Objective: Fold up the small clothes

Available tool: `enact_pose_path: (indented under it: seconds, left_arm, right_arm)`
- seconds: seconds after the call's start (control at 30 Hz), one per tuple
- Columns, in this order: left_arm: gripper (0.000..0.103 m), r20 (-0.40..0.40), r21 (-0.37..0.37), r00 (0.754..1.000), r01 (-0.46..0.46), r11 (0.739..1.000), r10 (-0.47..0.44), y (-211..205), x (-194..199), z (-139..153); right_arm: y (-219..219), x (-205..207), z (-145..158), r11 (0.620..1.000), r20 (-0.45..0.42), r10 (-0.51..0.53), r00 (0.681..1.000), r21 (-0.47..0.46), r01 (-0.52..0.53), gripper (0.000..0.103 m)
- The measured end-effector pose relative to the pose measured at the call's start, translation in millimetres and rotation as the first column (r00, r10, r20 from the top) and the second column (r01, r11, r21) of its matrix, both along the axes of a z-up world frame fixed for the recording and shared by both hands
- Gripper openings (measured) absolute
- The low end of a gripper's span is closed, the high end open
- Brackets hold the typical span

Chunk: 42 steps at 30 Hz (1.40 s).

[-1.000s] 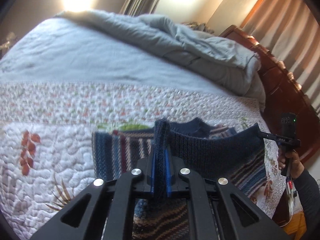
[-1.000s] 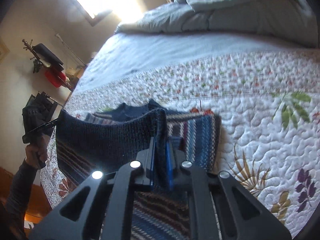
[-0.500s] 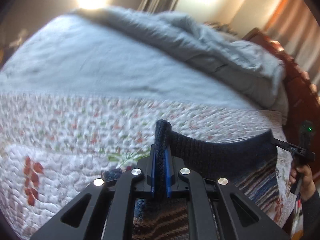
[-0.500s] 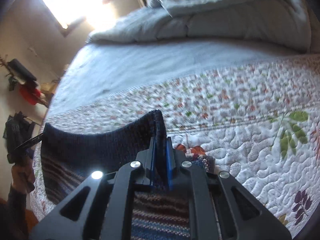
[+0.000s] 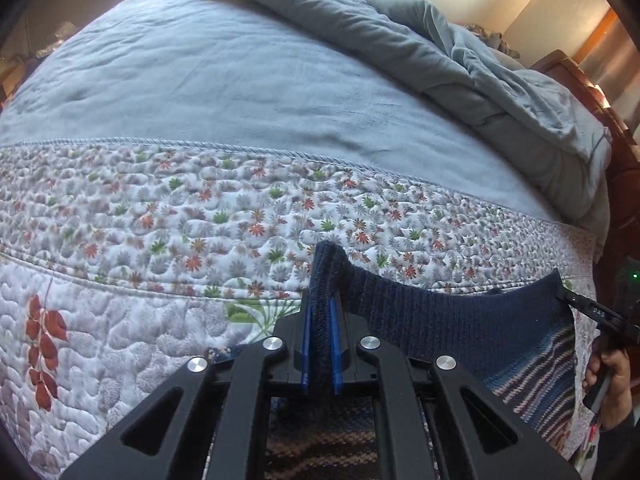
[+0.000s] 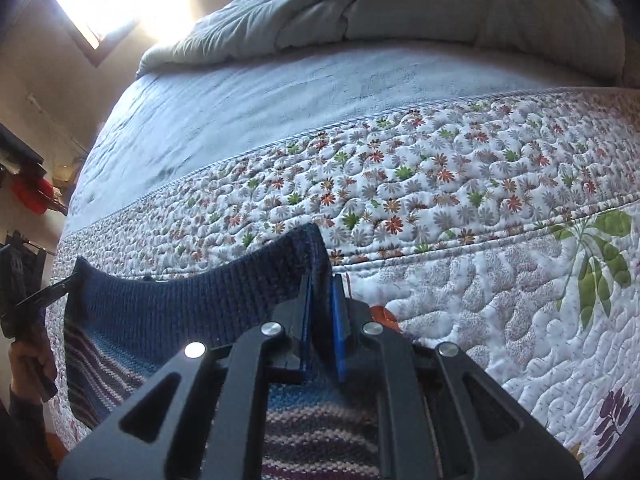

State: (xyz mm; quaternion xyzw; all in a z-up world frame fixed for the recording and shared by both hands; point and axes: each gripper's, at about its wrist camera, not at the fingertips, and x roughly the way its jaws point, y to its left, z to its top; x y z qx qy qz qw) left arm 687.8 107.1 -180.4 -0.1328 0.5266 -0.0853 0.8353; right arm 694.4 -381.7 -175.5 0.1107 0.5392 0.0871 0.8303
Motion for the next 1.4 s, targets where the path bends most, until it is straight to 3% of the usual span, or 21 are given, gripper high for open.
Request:
enact_pose_path:
  seconds: [0.43,0.5,0.6,0.63,0.67,0.73,0.83,0.97,1.07,1.17,1.23,1.27,1.4]
  left_arm:
    - [0.008,-0.067,0.012,0.998,-0.01,1.0,0.011,2.9,10.8,-52.4]
    - [0.011,-0.098,0.033,0.995,-0.01,0.999,0.013,-0.5,11.9,-59.1]
    - [0.034,-0.125,0.017,0.99,-0.06,0.998,0.061,5.5,8.1,-51.2]
    - [0.054,-0.106,0.015,0.991,-0.086,0.996,0.087,11.2,1.9,-38.0]
    - [0.063,-0.065,0.024,0.993,-0.098,0.995,0.099,15.2,-6.8,-22.2]
    - [0.065,0.068,-0.017,0.996,-0.06,0.998,0.061,18.5,-38.7,13.5]
    - [0.066,0.131,-0.08,0.99,0.055,0.995,-0.044,12.9,-91.3,31.0]
    - [0.065,0.085,-0.123,0.993,0.095,0.988,-0.085,13.0,-150.6,8.7]
    - [0.064,0.017,-0.127,0.997,0.079,0.989,-0.078,21.3,-164.8,-20.0]
    - [0.06,-0.018,-0.166,0.998,0.058,0.984,-0.062,32.8,-167.2,-38.3]
    - [0.063,-0.014,-0.232,0.998,0.05,0.971,-0.055,41.3,-166.6,-33.3]
    - [0.068,-0.007,-0.291,0.999,0.047,0.956,-0.051,48.4,-168.2,-29.3]
    - [0.069,0.058,-0.439,0.997,0.075,0.895,-0.055,70.9,-191.2,-8.9]
  right_arm:
    - [-2.0,9.6,-38.1,1.0,-0.052,-0.022,0.998,0.009,0.022,0.009]
    - [-1.6,11.3,-51.5,1.0,-0.109,-0.025,0.994,0.011,0.026,0.016]
    - [-9.5,1.4,-33.1,0.998,-0.059,-0.06,0.996,0.029,0.062,0.039]
    - [-12.8,-5.2,-20.2,0.997,-0.02,-0.065,0.998,0.034,0.066,0.039]
    - [-17.1,-18.4,-1.9,0.997,0.042,-0.06,0.997,0.041,0.058,0.039]
    - [-23.0,-52.5,23.2,0.995,0.113,-0.027,0.993,0.099,0.016,0.037]
    - [-28.4,-107.6,24.4,0.986,0.108,0.013,0.994,0.164,-0.03,0.031]
    - [-45.5,-154.3,-7.6,0.984,0.044,-0.032,0.999,0.177,0.024,0.031]
    - [-53.8,-166.9,-32.4,0.978,-0.011,-0.057,0.998,0.198,0.058,0.026]
    - [-55.2,-163.8,-32.4,0.971,-0.037,-0.08,0.996,0.223,0.087,0.029]
    - [-52.1,-169.8,-17.3,0.961,-0.019,-0.098,0.995,0.259,0.1,0.041]
    - [-52.0,-176.8,-5.0,0.96,0.005,-0.101,0.995,0.263,0.096,0.041]
    - [-37.7,-210.6,18.5,0.949,0.086,-0.072,0.994,0.313,0.041,0.041]
